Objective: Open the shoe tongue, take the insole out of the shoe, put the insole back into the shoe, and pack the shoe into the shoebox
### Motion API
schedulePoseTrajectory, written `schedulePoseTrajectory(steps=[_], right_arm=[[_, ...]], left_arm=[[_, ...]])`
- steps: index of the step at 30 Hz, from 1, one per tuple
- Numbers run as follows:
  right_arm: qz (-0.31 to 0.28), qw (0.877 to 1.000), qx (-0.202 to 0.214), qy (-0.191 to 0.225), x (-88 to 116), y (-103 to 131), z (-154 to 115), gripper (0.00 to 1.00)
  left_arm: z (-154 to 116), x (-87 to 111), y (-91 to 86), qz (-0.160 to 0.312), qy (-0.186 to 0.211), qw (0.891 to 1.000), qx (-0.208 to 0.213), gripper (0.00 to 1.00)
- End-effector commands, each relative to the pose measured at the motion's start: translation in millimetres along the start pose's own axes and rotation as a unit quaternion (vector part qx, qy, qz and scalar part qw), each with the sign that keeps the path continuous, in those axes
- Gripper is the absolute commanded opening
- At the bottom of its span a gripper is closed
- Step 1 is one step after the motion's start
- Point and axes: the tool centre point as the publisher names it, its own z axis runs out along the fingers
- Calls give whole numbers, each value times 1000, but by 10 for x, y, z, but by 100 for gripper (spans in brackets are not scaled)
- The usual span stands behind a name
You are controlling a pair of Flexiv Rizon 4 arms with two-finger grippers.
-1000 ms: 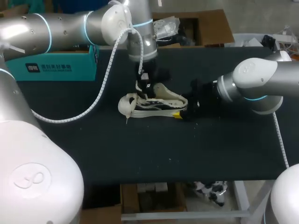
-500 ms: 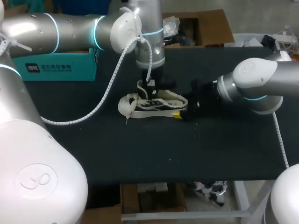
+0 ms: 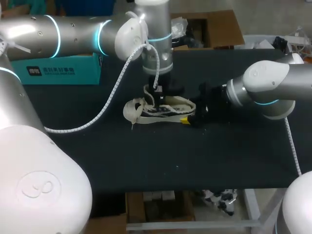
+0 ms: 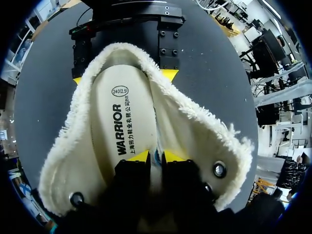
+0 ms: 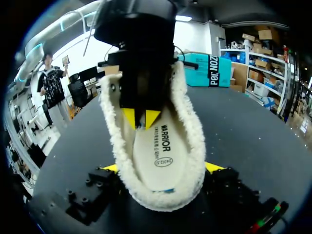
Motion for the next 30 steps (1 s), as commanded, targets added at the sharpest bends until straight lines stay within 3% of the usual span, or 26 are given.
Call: schedulePoseTrajectory(steps=[1,16,20,23,27,30], right_arm=[[0,1000,-2,0,-38,-67,52,0],[0,1000,-2,0,-38,-67,52,0],[0,1000,-2,0,-38,-67,52,0],[0,1000,-2,0,-38,-67,52,0],[0,1000,-2,0,-38,-67,52,0],[0,1000,-2,0,-38,-67,52,0]], left_arm=[[323,38,16,-3,-13,1000,-3,25],[803,-304,138,-21,-91,996,-8,33],[921,-447,169,-27,-136,990,-25,34],[975,-575,172,-29,-163,986,-35,40],[1054,-771,166,-33,-186,981,-46,38],[1093,-907,181,-37,-194,979,-46,28]])
